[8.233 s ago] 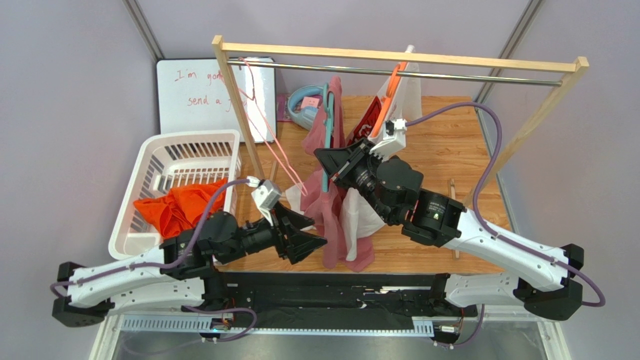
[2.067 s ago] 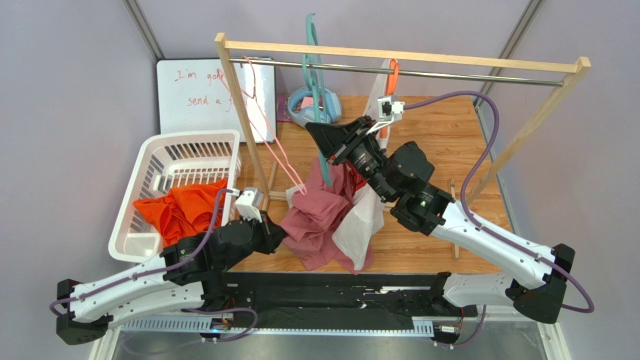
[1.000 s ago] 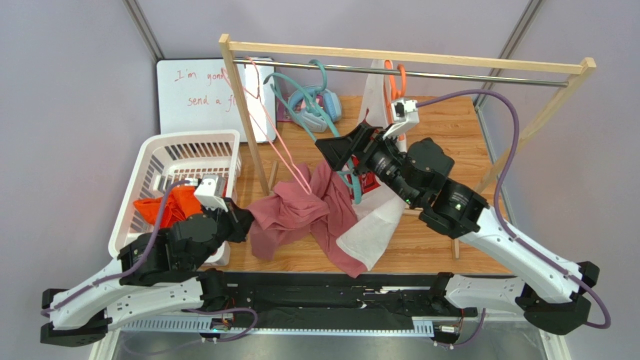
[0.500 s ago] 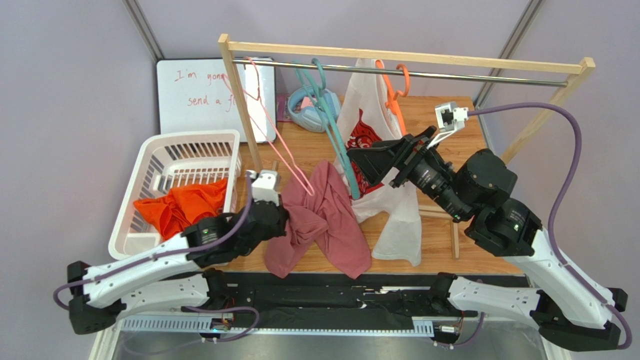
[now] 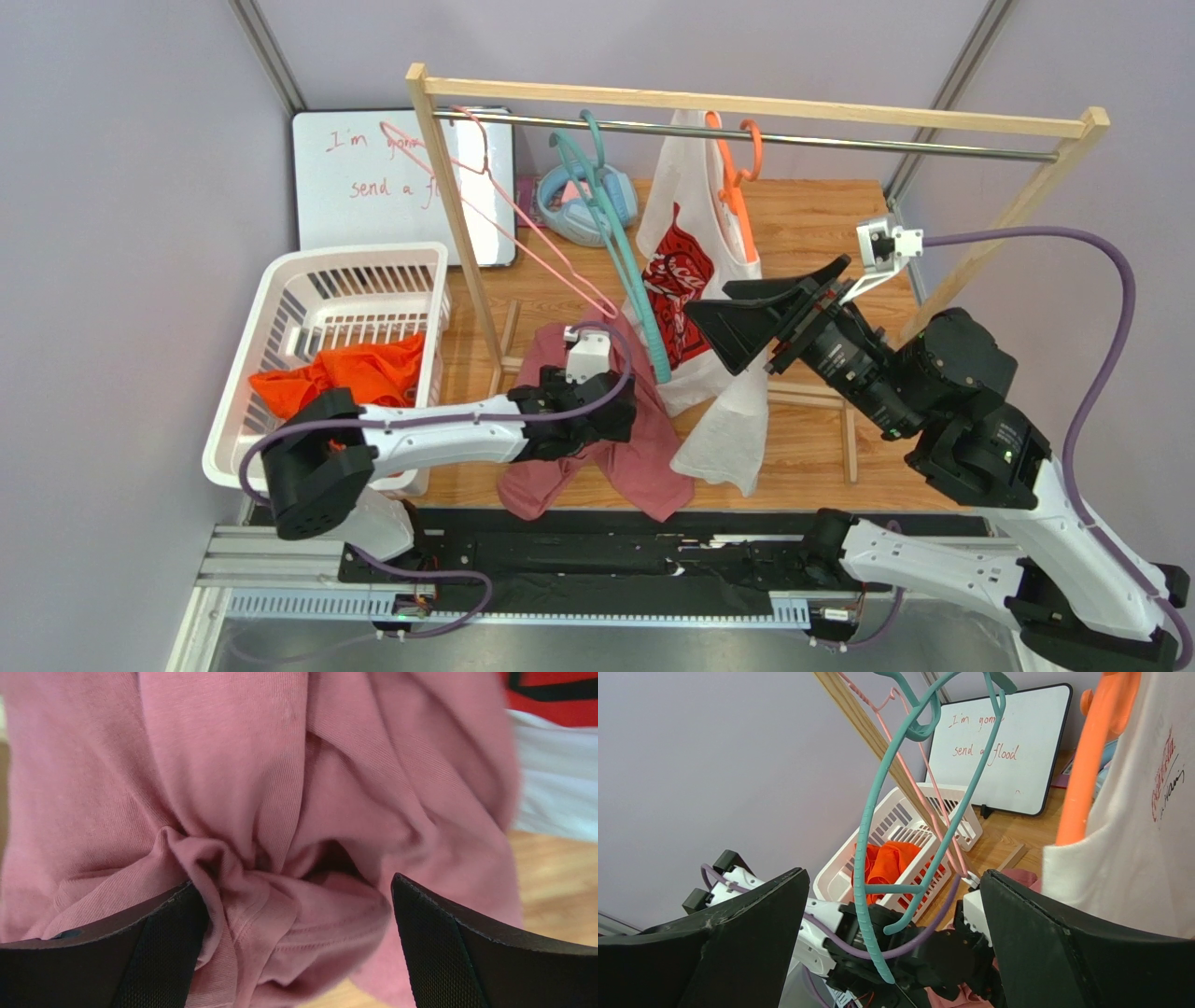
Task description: Remove the t-shirt from the hanger
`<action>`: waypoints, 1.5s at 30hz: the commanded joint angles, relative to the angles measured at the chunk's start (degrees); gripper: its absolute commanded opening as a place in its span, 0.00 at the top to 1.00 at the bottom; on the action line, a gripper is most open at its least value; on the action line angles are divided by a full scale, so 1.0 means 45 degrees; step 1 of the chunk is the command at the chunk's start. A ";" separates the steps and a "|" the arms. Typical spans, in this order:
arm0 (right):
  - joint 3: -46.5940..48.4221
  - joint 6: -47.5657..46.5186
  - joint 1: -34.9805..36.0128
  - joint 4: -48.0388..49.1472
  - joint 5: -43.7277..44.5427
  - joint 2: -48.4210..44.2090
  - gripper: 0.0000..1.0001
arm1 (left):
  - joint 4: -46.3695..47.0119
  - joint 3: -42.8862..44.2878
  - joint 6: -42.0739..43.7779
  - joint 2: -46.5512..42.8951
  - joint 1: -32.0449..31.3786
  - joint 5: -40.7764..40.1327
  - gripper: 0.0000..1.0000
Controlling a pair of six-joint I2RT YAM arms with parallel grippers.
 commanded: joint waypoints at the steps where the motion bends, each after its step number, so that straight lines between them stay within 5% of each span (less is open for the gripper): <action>1: -0.0283 -0.0367 -0.0034 0.0080 0.0137 -0.0485 0.00 | 0.0652 0.0700 -0.1948 0.1433 0.0039 -0.0948 0.01; 4: -0.0497 -0.0387 -0.0034 0.0060 0.0294 -0.0797 0.00 | 0.0264 0.1130 -0.2590 0.2333 0.0039 -0.1241 0.01; 7: -0.0557 -0.0309 -0.0053 -0.0018 0.0353 -0.0993 0.00 | -0.0361 0.1249 -0.3373 0.2707 0.0020 -0.1670 0.14; 10: -0.0674 -0.0173 -0.0034 -0.0018 0.0294 -0.1130 0.00 | -0.0266 0.0761 -0.3609 0.2377 0.0039 -0.2041 0.46; 11: -0.0752 -0.0134 -0.0034 0.0020 0.0236 -0.1169 0.00 | -0.0227 0.0605 -0.3629 0.2202 0.0039 -0.2100 0.69; 16: -0.0889 -0.0055 -0.0034 0.0157 0.0157 -0.1267 0.00 | 0.0262 -0.0762 -0.2985 -0.0003 0.0039 -0.2159 0.99; 25: -0.0772 -0.0211 -0.0034 0.0333 0.0313 -0.1481 0.00 | -0.1725 -0.1955 -0.1638 -0.5335 0.0039 -0.1691 1.00; 33: -0.0675 -0.0367 -0.0053 0.0411 0.0607 -0.1638 0.00 | -0.5536 -0.0200 -0.0429 -0.9396 0.0175 -0.3172 1.00; 40: -0.0635 -0.0289 -0.0034 0.0431 0.0529 -0.1658 0.00 | -0.7763 0.2105 0.1525 -1.0904 0.0741 -0.5711 1.00; 45: -0.0616 -0.0289 -0.0053 0.0470 0.0548 -0.1580 0.00 | -0.6948 0.2868 0.4195 -1.1646 0.1386 -0.6630 1.00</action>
